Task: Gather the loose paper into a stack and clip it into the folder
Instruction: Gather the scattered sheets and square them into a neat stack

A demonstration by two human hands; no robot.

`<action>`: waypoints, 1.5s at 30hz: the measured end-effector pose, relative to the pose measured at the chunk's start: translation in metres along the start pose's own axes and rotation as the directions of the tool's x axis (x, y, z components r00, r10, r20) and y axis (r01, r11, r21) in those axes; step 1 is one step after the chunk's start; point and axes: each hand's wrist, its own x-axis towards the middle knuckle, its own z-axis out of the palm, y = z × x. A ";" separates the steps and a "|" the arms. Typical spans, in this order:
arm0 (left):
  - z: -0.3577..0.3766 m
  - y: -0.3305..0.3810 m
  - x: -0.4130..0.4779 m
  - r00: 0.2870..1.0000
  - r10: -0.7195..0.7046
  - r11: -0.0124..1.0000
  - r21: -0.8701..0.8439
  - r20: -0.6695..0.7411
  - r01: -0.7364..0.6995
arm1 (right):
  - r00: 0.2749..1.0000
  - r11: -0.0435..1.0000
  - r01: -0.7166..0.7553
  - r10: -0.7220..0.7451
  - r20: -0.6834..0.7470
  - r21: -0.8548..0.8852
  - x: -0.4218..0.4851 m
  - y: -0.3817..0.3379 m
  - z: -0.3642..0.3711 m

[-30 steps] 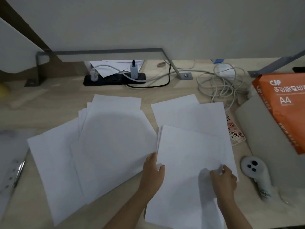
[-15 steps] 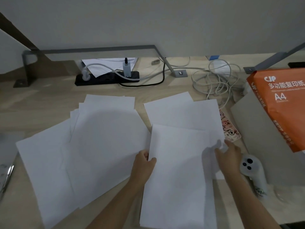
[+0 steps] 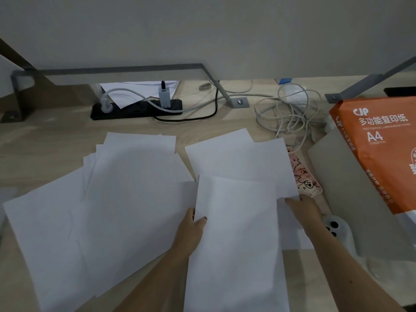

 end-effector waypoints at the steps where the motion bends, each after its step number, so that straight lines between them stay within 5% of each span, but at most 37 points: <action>1: -0.002 -0.002 0.000 1.000 -0.001 1.000 -0.008 -0.007 0.001 | 1.000 1.000 0.023 -0.023 0.011 0.009 -0.001 -0.001 0.001; 12: -0.010 -0.014 0.000 1.000 0.006 0.992 -0.128 -0.024 -0.009 | 0.961 0.963 0.269 -0.267 -0.070 0.021 -0.012 -0.030 0.004; 18: -0.014 -0.012 0.004 0.999 0.021 0.987 -0.160 -0.047 -0.028 | 0.776 0.820 0.555 -0.450 -0.443 0.141 -0.046 -0.081 -0.050; 21: -0.016 -0.012 0.009 0.999 0.045 0.995 -0.091 0.007 -0.044 | 0.686 0.699 0.681 -0.506 -0.523 0.216 -0.076 -0.109 -0.070; 24: -0.025 -0.011 0.014 0.996 0.081 0.991 0.108 0.026 -0.083 | 0.695 0.620 0.706 -0.517 -0.499 0.341 -0.101 -0.130 -0.073; 28: -0.062 0.000 0.005 0.983 0.166 0.984 0.082 -0.084 -0.159 | 0.797 0.584 0.598 -0.509 -0.327 0.548 -0.128 -0.147 -0.048; 30: -0.090 0.007 -0.009 0.990 0.109 0.978 -0.168 -0.085 -0.122 | 0.829 0.557 0.524 -0.508 -0.235 0.644 -0.145 -0.151 -0.027; 32: -0.114 0.015 -0.024 0.997 0.055 0.859 -0.512 0.063 -0.015 | 0.845 0.513 0.419 -0.522 -0.116 0.749 -0.163 -0.154 -0.008; 34: -0.138 0.009 -0.033 0.982 0.144 0.717 -0.697 0.120 -0.020 | 0.834 0.496 0.316 -0.552 0.013 0.809 -0.182 -0.154 0.015; 37: -0.178 -0.005 -0.041 0.966 0.242 0.567 -0.821 0.090 -0.065 | 0.857 0.574 0.201 -0.496 0.142 0.794 -0.211 -0.138 0.058; 40: -0.218 -0.022 -0.035 0.990 0.134 0.510 -0.860 0.044 -0.030 | 0.914 0.674 0.009 -0.306 0.267 0.739 -0.234 -0.107 0.109; 42: -0.248 -0.035 -0.027 0.998 0.046 0.559 -0.829 0.040 0.008 | 0.921 0.688 -0.159 -0.153 0.357 0.708 -0.249 -0.090 0.142; 45: -0.280 -0.047 -0.015 1.000 -0.012 0.766 -0.642 -0.013 0.001 | 0.914 0.646 -0.293 -0.026 0.404 0.705 -0.261 -0.077 0.179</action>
